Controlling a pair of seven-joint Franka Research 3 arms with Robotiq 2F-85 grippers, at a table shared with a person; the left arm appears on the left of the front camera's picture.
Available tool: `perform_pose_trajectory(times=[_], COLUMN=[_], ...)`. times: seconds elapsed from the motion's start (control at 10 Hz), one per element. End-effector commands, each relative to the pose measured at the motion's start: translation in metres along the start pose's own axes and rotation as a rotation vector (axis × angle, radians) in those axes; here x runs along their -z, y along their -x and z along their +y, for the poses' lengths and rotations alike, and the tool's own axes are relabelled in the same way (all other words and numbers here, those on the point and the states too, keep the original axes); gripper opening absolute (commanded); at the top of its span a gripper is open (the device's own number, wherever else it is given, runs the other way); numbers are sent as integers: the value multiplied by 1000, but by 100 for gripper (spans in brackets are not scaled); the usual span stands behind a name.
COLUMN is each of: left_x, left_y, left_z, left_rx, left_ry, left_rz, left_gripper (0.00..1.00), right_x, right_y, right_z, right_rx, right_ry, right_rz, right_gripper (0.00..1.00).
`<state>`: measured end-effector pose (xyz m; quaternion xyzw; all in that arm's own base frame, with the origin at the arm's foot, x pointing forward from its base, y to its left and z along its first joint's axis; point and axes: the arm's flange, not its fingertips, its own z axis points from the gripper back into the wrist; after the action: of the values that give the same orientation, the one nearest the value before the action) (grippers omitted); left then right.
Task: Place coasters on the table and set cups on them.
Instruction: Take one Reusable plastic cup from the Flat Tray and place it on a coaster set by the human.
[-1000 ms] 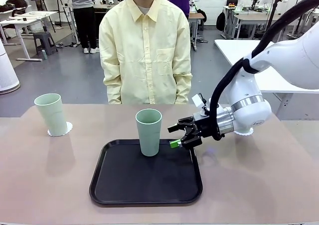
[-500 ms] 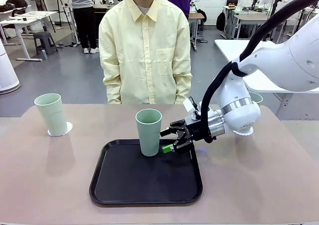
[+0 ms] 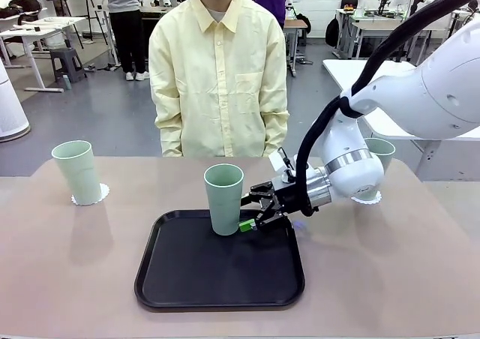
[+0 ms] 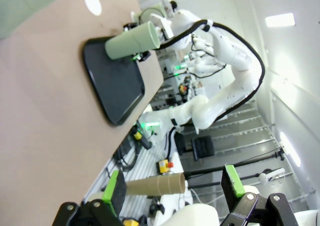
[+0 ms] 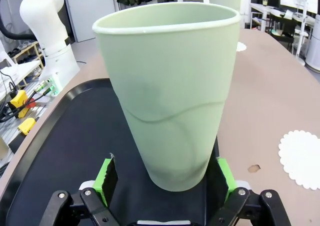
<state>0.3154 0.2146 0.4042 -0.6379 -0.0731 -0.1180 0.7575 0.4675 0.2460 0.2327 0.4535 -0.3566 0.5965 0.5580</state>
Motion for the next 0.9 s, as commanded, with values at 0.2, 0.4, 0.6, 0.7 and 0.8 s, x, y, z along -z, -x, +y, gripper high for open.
perform_pose_trajectory(times=[0.2,0.4,0.6,0.7,0.8], left_x=[-2,-2,-2,-2,-2], left_y=[1,1,1,1,1], left_z=[-3,-3,-3,-3,-3], left_rx=[4,4,4,4,4], left_ry=[2,2,2,2,2], left_rz=[-6,-6,-6,-6,-6], left_gripper=[100,100,100,100,100], right_x=[20,23,25,25,25], right_y=[2,-1,-4,-5,-6], right_z=[-3,-2,-3,-4,-6], right_rx=[-29,-38,-46,-52,-59], right_ry=[28,17,16,22,34], right_rz=[-10,-15,-20,-22,-24], right_gripper=[100,100,100,100,100])
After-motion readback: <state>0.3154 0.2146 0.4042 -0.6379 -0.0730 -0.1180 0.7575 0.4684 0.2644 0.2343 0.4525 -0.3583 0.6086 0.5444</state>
